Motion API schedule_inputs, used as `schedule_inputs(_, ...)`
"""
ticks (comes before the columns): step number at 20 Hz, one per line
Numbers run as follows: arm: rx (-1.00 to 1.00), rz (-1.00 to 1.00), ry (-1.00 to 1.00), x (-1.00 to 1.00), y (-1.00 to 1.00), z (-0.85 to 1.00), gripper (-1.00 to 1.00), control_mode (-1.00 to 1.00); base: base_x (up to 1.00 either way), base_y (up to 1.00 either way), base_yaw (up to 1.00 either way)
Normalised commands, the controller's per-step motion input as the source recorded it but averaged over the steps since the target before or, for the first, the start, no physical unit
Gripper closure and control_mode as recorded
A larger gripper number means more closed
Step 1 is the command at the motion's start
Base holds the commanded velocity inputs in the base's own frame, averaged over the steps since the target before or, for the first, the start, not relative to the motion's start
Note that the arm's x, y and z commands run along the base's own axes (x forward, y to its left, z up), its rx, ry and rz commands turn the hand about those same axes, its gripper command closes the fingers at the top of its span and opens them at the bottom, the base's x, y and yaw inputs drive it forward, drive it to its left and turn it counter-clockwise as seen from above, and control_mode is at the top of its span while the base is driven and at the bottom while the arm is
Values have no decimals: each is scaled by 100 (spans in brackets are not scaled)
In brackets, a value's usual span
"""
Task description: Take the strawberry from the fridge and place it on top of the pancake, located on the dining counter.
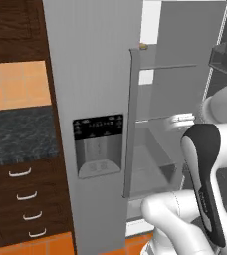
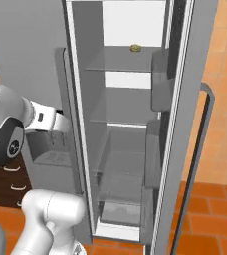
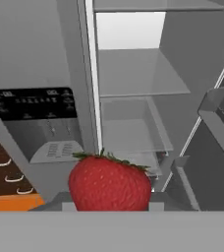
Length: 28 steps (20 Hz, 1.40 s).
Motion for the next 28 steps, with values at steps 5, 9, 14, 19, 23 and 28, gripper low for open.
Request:
schedule_inputs(5,0,0,0,0,0,0,100,100,-97,75,-42)
schedule_inputs(9,0,0,0,0,0,0,100,100,-81,39,-71)
schedule_inputs(14,0,0,0,0,0,0,100,100,-56,11,-78)
schedule_inputs(19,0,0,0,0,0,0,100,100,-15,44,-83)
schedule_inputs(23,0,0,0,0,0,0,100,100,0,83,-72)
schedule_inputs(28,0,0,0,0,0,0,100,100,-14,84,-69)
